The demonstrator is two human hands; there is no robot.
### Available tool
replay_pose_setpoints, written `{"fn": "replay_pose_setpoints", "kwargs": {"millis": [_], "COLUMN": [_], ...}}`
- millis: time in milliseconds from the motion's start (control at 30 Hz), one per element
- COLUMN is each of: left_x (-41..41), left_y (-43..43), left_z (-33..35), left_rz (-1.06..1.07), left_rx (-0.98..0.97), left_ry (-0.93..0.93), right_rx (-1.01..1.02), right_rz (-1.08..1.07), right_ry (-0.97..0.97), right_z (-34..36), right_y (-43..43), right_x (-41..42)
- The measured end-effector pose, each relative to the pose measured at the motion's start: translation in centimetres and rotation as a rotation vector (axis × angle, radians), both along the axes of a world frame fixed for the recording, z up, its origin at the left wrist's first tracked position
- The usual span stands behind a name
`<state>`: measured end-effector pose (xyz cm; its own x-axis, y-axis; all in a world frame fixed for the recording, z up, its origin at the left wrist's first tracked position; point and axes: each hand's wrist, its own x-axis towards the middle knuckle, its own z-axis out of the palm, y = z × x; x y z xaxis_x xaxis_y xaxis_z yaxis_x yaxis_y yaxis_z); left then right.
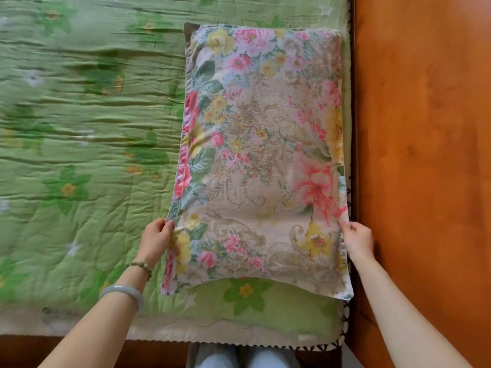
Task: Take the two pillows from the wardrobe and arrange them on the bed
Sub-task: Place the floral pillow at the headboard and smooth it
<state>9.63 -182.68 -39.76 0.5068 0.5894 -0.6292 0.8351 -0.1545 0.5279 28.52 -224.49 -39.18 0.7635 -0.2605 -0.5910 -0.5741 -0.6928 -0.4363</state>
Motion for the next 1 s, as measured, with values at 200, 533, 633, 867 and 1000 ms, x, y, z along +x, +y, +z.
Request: {"fn": "replay_pose_setpoints", "kwargs": {"millis": [200, 533, 633, 867, 1000], "left_x": [-2.7, -8.7, -8.8, -11.1, -12.5], "left_y": [-0.7, -1.4, -1.5, -3.4, -3.8], "left_z": [-0.1, 0.7, 0.6, 0.7, 0.2], "left_rz": [0.100, 0.188, 0.095, 0.314, 0.417], "left_rx": [-0.223, -0.541, -0.403, -0.649, -0.629], "left_ry": [0.080, 0.095, 0.092, 0.090, 0.065], "right_rx": [0.255, 0.251, 0.189, 0.664, 0.646], "right_rz": [-0.153, -0.111, -0.093, -0.690, -0.740], "right_ry": [0.187, 0.273, 0.199, 0.423, 0.404], "right_z": [-0.3, 0.2, 0.6, 1.9, 2.1], "right_y": [-1.2, -4.3, -4.1, -4.3, -4.1], "right_x": [-1.7, -8.4, -8.6, -12.6, -14.7]}}
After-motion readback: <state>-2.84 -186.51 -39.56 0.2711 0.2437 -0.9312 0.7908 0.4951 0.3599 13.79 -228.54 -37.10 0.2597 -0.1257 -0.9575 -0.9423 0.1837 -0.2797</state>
